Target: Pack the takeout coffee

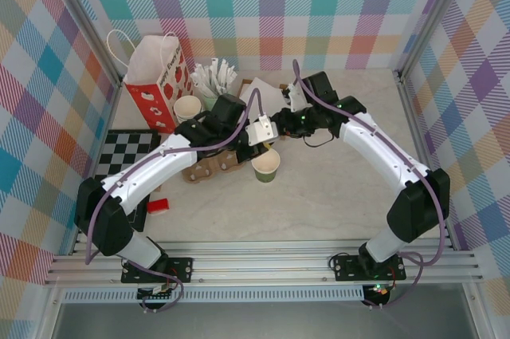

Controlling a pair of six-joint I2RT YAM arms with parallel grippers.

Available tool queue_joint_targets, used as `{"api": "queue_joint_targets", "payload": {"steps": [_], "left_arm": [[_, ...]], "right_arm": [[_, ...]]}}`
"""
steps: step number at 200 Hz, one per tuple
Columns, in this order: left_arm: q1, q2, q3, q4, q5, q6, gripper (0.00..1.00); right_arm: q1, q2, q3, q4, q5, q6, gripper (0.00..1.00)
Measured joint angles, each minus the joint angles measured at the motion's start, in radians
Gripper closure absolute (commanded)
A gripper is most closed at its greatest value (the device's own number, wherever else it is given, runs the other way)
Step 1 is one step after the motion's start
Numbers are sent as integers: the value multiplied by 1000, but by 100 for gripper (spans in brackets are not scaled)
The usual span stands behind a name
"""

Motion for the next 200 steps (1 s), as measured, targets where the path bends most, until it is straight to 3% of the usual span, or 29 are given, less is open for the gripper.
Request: {"api": "queue_joint_targets", "payload": {"steps": [62, 94, 134, 149, 167, 177, 200], "left_arm": [[-5, 58, 92, -87, -20, -46, 94], [-5, 69, 115, -106, -19, -85, 84], [-5, 43, 110, -83, -8, -128, 58], [-4, 7, 88, -61, 3, -141, 37], [9, -61, 33, -18, 24, -183, 20], [18, -111, -5, 19, 44, -208, 1], [68, -254, -126, 148, 59, -345, 0]], "right_arm": [[8, 0, 6, -6, 65, -27, 89], [9, -5, 6, -4, 97, -82, 95], [10, -15, 6, 0, 125, -143, 99], [10, -23, 6, 8, 137, -167, 100], [10, -37, 6, 20, 165, -212, 100], [10, -51, 2, 31, 187, -253, 100], [10, -122, -61, 113, 260, -384, 100]]}}
